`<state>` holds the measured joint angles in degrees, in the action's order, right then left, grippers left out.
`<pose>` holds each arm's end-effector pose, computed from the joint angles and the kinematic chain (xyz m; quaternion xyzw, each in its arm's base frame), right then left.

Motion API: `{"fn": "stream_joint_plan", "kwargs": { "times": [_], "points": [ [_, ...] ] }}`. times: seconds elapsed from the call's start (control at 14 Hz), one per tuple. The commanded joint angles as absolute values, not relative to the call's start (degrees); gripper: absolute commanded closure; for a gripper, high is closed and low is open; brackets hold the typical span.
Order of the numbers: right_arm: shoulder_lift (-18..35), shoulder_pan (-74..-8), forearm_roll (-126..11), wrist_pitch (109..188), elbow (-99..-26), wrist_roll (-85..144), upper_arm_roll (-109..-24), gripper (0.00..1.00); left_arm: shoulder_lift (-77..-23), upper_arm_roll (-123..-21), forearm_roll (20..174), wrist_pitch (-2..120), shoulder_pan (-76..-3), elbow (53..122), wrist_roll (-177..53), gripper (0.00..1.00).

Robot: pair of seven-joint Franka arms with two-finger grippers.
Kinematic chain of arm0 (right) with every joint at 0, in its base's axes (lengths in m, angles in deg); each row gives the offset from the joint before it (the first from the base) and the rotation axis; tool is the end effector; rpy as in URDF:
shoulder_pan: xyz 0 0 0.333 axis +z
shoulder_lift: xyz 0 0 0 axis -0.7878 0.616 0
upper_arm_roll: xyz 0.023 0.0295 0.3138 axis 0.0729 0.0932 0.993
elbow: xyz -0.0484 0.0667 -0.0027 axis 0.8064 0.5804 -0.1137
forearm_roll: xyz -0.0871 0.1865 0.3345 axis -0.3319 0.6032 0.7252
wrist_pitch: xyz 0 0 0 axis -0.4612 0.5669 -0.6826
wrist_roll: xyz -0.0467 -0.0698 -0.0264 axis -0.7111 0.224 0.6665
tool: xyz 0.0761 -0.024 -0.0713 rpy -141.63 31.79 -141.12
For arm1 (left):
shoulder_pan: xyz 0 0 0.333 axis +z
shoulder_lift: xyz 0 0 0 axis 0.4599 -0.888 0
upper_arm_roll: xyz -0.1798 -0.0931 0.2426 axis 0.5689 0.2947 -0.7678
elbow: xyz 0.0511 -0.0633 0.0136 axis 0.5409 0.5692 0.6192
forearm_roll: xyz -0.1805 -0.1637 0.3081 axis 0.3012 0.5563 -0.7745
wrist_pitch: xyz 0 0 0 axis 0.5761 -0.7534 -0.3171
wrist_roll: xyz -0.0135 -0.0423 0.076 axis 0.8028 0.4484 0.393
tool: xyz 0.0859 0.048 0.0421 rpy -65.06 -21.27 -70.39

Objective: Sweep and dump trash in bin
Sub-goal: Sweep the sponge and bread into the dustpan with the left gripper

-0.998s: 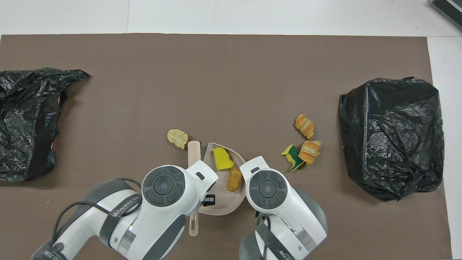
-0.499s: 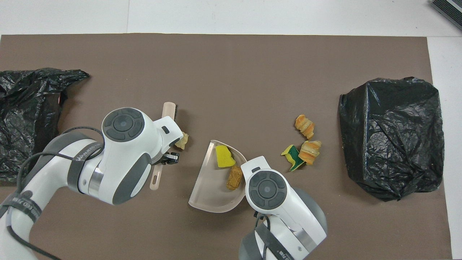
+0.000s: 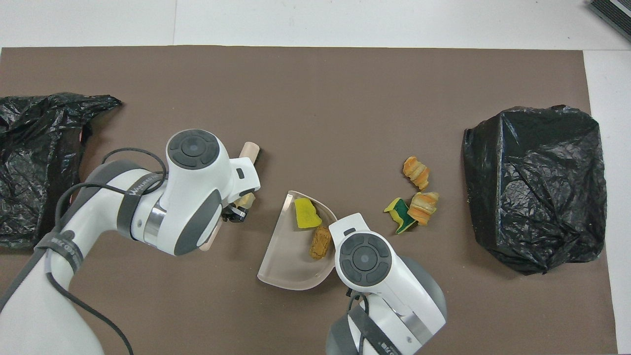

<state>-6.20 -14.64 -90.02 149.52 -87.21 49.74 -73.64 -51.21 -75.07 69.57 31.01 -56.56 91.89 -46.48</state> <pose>0.3992 0.3050 0.3488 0.8292 0.5508 -0.0927 0.0220 0.4932 -0.2730 0.3492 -0.9572 0.2596 0.1187 0.0479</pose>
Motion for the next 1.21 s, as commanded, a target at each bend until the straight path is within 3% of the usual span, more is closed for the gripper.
{"fn": "stream_joint_plan", "kwargs": {
  "times": [0.0,0.21,0.71,1.0,1.14],
  "points": [
    [-6.18,-14.62,-91.44,148.98,-86.66,47.7,-73.44,1.0,-46.27,-75.21,73.01,28.62,-63.83,96.98,-46.32,1.0],
    [-6.18,-14.62,-91.44,148.98,-86.66,47.7,-73.44,1.0,-43.8,-75.48,78.75,28.0,-67.37,99.71,-50.18,1.0],
    [-6.18,-14.62,-91.44,148.98,-86.66,47.7,-73.44,1.0,-42.66,-75.74,81.3,22.65,-55.52,97.0,-50.37,1.0],
    [-6.88,-14.71,-91.44,148.2,-86.31,47.79,-73.52,1.0,-41.52,-75.83,81.48,20.0,-53.66,97.16,-56.04,1.0],
    [-9.16,-15.59,-91.44,143.65,-84.56,48.22,-73.61,1.0,-40.46,-75.48,81.39,19.74,-54.97,98.39,-67.37,1.0]
  ]
}}
